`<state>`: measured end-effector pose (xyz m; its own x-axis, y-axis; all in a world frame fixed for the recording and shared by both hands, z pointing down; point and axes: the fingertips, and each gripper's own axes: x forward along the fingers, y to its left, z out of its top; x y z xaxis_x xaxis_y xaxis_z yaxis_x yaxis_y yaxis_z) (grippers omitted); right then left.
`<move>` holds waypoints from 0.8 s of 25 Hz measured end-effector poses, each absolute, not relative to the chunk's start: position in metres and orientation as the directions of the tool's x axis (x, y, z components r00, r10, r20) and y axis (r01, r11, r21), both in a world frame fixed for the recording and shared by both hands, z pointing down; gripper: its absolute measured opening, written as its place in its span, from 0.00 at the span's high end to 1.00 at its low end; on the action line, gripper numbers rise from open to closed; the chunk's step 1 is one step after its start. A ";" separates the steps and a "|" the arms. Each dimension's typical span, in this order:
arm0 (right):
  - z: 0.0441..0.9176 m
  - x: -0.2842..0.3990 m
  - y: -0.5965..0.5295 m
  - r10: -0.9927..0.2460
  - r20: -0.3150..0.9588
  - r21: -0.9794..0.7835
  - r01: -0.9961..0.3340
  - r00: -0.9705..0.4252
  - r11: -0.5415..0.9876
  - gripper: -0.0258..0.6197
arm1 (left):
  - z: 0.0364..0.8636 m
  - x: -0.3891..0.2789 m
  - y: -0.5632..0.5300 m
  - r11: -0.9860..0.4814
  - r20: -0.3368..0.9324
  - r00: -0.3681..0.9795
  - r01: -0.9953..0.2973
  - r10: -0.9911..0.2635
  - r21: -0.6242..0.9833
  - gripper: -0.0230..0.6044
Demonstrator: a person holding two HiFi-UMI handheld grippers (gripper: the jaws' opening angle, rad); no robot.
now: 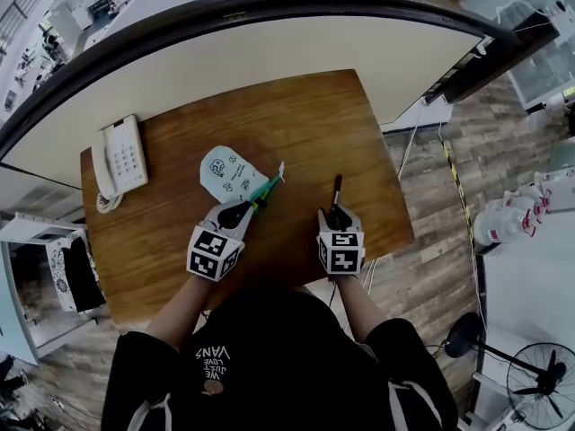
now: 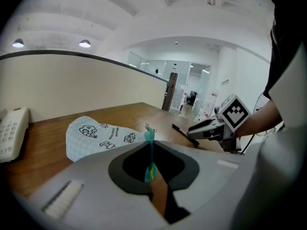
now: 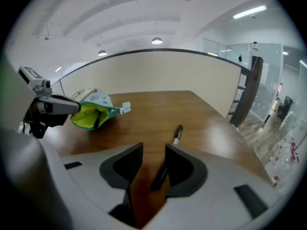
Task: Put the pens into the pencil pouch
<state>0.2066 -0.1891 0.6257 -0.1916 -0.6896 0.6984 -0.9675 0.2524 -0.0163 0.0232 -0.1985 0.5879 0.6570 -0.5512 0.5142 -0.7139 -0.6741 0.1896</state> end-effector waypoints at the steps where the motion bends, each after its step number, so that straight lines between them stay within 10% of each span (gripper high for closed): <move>1: 0.627 0.213 -0.187 -0.690 0.702 -0.009 -0.971 -0.175 0.237 0.77 | 0.589 0.023 -0.199 -0.671 0.516 0.655 -0.717 -0.553 0.190 0.91; 20: 0.648 0.228 -0.166 -0.651 0.753 0.028 -0.985 -0.091 0.170 0.85 | 0.589 0.018 -0.200 -0.658 0.515 0.652 -0.724 -0.557 0.206 0.91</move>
